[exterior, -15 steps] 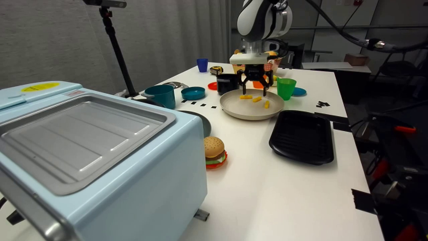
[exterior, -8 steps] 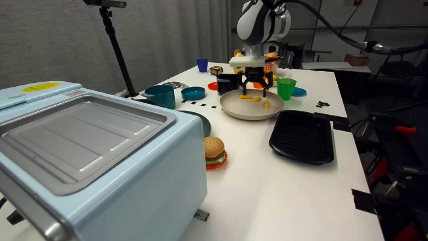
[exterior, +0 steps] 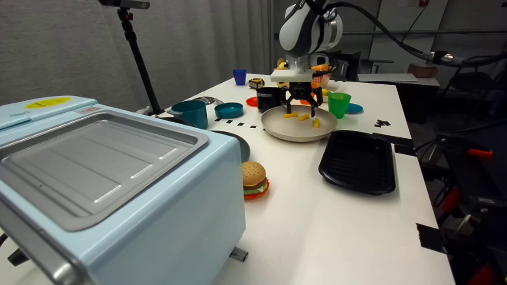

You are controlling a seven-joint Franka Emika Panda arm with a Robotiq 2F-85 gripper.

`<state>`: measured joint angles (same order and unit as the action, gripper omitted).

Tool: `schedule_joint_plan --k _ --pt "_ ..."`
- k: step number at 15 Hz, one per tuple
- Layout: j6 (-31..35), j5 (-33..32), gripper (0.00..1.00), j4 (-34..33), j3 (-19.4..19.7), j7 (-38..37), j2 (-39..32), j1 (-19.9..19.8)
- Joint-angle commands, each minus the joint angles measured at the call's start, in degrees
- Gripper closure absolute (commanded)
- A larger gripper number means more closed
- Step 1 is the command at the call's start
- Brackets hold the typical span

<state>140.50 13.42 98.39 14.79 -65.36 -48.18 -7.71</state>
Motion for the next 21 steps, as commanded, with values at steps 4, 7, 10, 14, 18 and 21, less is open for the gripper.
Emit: schedule_joint_plan --k 4,7,10,14,18,21 --pt "0.14 -1.90 0.03 -2.45 0.34 -1.14 -2.41 1.85" --pt "-0.01 -2.49 0.15 -2.70 0.57 -0.99 -2.54 2.21" --pt "0.22 -3.11 0.10 -2.73 0.86 -0.89 -2.62 2.06" --pt "0.63 -3.53 0.41 -2.75 0.96 -0.64 -2.71 1.79" --pt "0.70 -3.67 0.71 -2.74 1.06 -0.56 -2.55 1.73" --pt "0.63 -3.67 0.92 -2.73 1.14 -0.55 -2.36 1.67"
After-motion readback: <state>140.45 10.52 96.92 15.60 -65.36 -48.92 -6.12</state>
